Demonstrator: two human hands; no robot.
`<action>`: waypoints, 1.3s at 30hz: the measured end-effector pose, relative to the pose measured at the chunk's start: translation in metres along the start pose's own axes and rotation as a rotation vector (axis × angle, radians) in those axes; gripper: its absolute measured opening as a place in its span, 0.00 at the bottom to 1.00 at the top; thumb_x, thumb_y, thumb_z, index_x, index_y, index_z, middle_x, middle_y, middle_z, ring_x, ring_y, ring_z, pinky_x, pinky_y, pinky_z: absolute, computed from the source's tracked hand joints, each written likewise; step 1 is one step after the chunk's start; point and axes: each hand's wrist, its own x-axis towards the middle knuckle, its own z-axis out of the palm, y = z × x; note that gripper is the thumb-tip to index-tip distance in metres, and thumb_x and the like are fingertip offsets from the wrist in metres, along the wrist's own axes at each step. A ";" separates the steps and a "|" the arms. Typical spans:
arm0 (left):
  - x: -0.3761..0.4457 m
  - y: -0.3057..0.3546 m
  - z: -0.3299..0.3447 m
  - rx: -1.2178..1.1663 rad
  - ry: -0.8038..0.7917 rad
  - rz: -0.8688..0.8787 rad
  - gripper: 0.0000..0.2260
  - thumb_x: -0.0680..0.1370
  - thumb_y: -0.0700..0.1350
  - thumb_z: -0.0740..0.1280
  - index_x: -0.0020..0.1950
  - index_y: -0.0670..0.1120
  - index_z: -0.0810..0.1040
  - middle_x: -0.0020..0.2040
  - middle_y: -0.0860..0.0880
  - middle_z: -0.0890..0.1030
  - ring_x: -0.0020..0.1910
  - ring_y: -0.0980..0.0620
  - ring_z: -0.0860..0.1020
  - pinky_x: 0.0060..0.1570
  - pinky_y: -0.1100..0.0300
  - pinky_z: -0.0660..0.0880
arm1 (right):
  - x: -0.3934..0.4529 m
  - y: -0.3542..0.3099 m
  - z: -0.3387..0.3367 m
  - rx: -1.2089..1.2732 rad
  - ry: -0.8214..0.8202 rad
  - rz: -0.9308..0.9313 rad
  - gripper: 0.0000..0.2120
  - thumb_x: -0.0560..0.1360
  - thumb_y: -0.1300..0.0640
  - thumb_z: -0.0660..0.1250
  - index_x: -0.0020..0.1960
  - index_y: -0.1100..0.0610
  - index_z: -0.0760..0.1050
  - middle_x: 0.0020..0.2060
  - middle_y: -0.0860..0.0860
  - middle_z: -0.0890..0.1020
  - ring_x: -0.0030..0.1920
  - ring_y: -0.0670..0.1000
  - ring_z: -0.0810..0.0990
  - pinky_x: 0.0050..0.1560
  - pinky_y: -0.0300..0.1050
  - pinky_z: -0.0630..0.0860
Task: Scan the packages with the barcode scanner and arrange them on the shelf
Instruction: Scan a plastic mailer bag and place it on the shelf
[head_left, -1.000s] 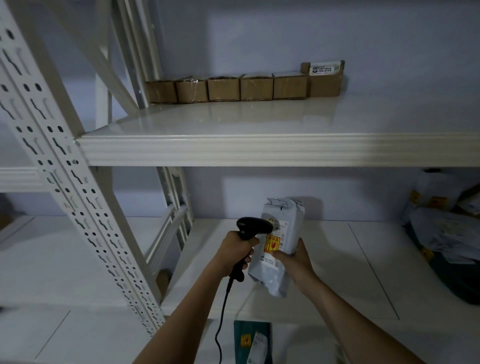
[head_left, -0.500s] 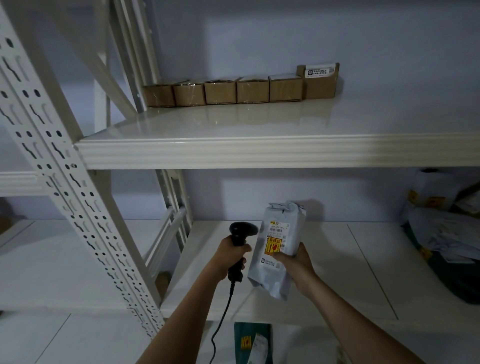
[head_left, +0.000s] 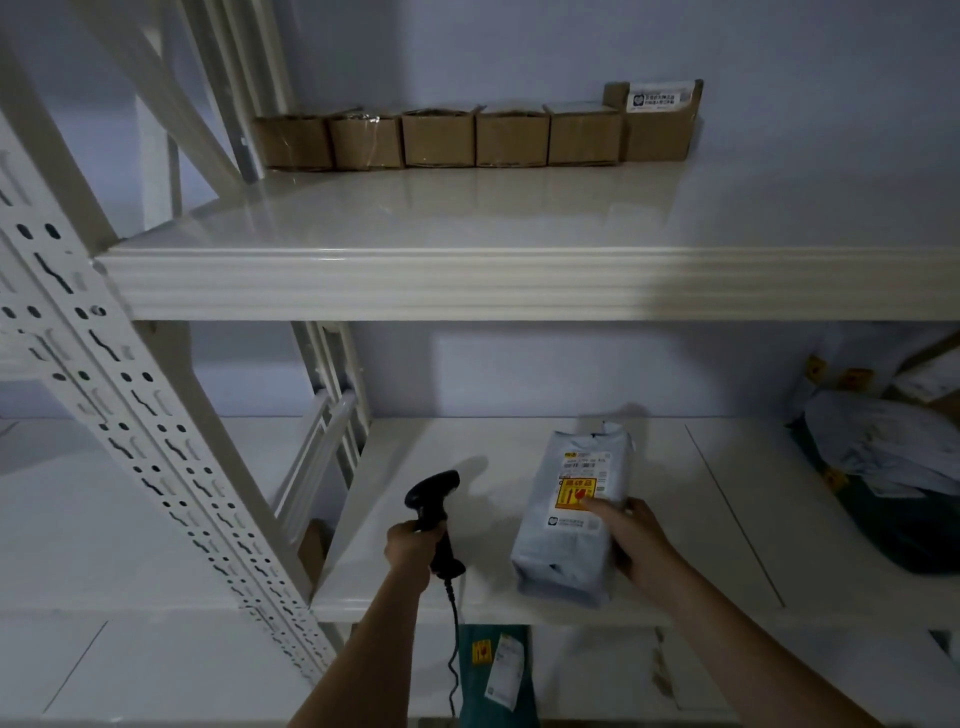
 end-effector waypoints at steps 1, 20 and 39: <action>0.002 0.000 0.001 0.021 -0.003 0.000 0.11 0.74 0.43 0.74 0.52 0.38 0.81 0.47 0.38 0.81 0.47 0.41 0.80 0.45 0.55 0.76 | -0.001 0.001 0.000 0.005 0.006 -0.001 0.18 0.73 0.62 0.75 0.62 0.63 0.78 0.52 0.58 0.86 0.52 0.59 0.86 0.52 0.53 0.83; -0.088 0.066 0.036 0.340 -0.251 0.498 0.16 0.83 0.47 0.58 0.69 0.46 0.74 0.63 0.45 0.78 0.59 0.41 0.78 0.60 0.55 0.74 | -0.052 -0.037 -0.009 0.127 -0.030 -0.080 0.18 0.80 0.56 0.63 0.66 0.64 0.76 0.60 0.65 0.82 0.61 0.67 0.80 0.67 0.66 0.72; -0.471 0.143 0.131 -0.253 -0.567 0.626 0.13 0.81 0.39 0.56 0.57 0.47 0.79 0.45 0.50 0.85 0.35 0.60 0.82 0.28 0.71 0.74 | -0.302 -0.185 -0.208 -0.101 -0.023 -0.497 0.17 0.80 0.42 0.62 0.63 0.49 0.80 0.56 0.47 0.86 0.61 0.51 0.81 0.70 0.56 0.71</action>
